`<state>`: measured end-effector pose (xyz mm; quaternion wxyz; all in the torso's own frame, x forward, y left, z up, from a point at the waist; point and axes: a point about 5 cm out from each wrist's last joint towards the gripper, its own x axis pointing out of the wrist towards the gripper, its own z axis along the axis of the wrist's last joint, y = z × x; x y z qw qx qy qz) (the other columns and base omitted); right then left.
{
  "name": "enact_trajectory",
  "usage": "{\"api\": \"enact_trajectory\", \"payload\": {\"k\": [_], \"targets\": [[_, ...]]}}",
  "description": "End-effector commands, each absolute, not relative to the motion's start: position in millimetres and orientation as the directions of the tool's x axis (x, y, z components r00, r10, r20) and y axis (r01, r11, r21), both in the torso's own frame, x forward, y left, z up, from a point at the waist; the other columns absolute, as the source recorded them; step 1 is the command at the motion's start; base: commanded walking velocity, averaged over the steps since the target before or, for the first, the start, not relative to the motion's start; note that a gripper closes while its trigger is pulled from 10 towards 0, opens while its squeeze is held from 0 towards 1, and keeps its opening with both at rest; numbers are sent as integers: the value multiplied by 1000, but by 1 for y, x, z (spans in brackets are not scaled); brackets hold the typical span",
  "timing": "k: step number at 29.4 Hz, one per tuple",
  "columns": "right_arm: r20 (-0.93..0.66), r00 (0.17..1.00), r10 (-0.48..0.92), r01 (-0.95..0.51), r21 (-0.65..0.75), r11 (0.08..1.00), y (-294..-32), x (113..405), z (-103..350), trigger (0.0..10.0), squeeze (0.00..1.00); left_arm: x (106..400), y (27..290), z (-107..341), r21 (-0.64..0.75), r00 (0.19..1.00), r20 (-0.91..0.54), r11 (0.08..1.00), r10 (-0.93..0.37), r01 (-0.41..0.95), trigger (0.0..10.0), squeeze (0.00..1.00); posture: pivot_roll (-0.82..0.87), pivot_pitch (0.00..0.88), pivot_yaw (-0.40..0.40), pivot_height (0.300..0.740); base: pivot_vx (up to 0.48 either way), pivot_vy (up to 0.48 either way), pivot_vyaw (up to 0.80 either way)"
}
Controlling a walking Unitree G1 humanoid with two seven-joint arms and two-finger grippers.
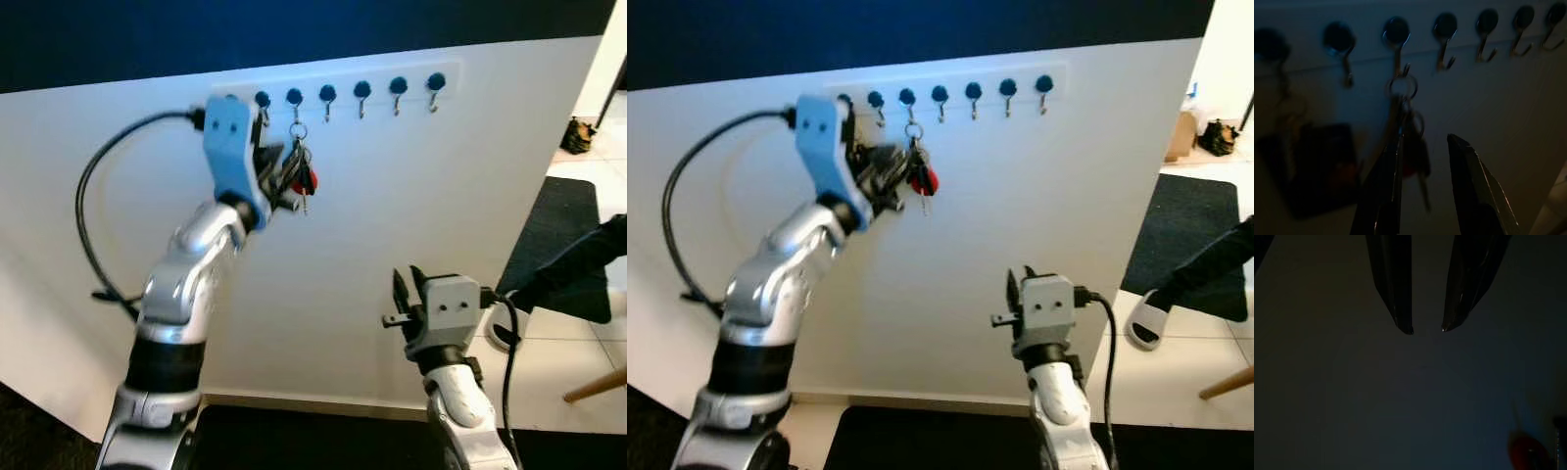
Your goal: Hang keys on a hook
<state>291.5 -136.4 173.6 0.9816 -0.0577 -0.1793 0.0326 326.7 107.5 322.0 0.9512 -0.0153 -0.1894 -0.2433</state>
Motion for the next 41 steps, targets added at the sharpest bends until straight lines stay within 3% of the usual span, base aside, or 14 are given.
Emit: {"api": "enact_trajectory", "payload": {"k": [1, 15, 20, 26, 33, 41], "targets": [[349, 932, 101, -60, -126, 990, -132, 290, 175, 10000, 0, 316, 111, 313, 97, 814, 345, 880, -468, 464, 10000, 0, 26, 183, 147, 740, 0, 0, 0], [334, 937, 102, -60, -133, 989, -135, 289, 170, 10000, 0, 294, 117, 257, 169, 880, 216, 904, -422, 392, 10000, 0, 32, 178, 144, 740, 0, 0, 0], [306, 946, 103, -62, -140, 988, -139, 281, 162, 10000, 0, 297, 137, 222, 141, 965, 143, 970, -219, 199, 10000, 0, 16, 176, 146, 740, 0, 0, 0], [287, 952, 102, -61, -148, 987, -142, 275, 156, 10000, 0, 292, 150, 196, 143, 990, 94, 986, -106, 92, 10000, 0, 7, 170, 143, 740, 0, 0, 0], [235, 968, 86, -55, -137, 989, -151, 268, 141, 10000, 0, 279, 154, 159, 104, 998, -3, 993, -63, 63, 10000, 0, -4, 154, 134, 740, 0, 0, 0], [218, 973, 78, -52, -125, 991, -153, 266, 136, 10000, 0, 280, 152, 151, 108, 998, -13, 993, -53, 54, 10000, 0, -11, 149, 132, 740, 0, 0, 0]]}}
